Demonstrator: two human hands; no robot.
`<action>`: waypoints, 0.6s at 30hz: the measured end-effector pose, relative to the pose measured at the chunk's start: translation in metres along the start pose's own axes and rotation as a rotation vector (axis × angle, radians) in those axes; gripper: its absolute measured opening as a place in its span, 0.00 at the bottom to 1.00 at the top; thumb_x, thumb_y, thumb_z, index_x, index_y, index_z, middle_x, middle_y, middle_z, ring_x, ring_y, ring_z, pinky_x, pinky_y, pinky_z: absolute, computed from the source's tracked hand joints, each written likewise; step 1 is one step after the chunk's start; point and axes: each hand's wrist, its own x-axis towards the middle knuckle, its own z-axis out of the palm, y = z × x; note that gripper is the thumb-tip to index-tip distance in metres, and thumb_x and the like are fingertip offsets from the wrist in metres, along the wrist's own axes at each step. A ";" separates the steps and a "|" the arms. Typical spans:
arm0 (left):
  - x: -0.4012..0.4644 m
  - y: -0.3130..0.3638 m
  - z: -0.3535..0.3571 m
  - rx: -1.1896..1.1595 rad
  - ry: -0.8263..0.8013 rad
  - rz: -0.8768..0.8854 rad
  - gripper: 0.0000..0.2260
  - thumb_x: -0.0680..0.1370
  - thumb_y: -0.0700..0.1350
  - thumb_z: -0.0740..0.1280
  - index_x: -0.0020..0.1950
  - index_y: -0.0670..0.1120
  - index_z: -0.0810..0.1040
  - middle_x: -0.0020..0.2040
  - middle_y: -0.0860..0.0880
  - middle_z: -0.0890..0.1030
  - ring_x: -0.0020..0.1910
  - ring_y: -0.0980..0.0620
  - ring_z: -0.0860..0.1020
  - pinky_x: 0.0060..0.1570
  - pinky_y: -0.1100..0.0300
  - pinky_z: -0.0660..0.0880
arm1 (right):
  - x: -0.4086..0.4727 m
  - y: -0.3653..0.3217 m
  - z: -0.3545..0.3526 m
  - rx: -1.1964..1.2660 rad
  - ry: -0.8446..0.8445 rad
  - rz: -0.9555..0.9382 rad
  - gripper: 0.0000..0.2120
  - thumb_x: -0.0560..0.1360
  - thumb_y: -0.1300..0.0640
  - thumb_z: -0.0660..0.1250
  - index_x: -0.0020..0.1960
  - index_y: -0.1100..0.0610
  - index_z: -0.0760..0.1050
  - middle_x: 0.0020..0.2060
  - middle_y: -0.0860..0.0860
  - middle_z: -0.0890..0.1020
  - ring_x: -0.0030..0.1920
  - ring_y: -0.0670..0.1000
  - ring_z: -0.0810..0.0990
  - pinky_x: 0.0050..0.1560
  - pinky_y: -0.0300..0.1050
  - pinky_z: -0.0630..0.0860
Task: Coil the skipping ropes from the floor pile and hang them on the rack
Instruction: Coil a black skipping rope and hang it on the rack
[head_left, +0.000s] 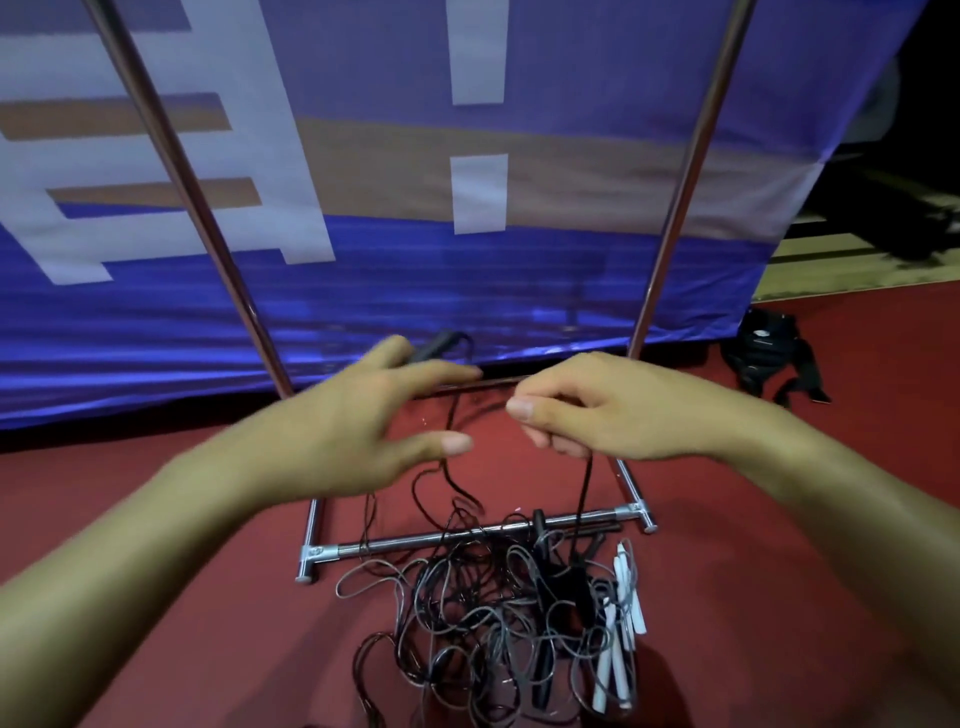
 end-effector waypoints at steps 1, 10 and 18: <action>0.004 0.011 0.008 -0.011 -0.018 0.043 0.20 0.77 0.65 0.64 0.68 0.63 0.75 0.51 0.58 0.67 0.46 0.62 0.75 0.49 0.72 0.68 | 0.003 -0.006 0.005 -0.016 0.015 -0.017 0.19 0.85 0.43 0.58 0.41 0.51 0.76 0.29 0.47 0.79 0.30 0.42 0.76 0.37 0.38 0.72; 0.003 -0.051 -0.039 -0.024 0.372 -0.161 0.15 0.82 0.56 0.61 0.39 0.55 0.78 0.39 0.49 0.75 0.35 0.56 0.75 0.40 0.66 0.68 | 0.004 0.062 0.010 0.038 -0.252 0.245 0.21 0.82 0.41 0.65 0.36 0.52 0.76 0.28 0.49 0.81 0.30 0.45 0.76 0.39 0.40 0.72; 0.002 -0.082 -0.025 -0.150 0.514 -0.313 0.13 0.84 0.47 0.65 0.40 0.54 0.79 0.27 0.50 0.70 0.25 0.55 0.66 0.30 0.63 0.64 | 0.018 0.089 0.038 0.333 -0.122 0.266 0.22 0.83 0.37 0.57 0.40 0.52 0.70 0.30 0.47 0.73 0.34 0.48 0.75 0.49 0.47 0.76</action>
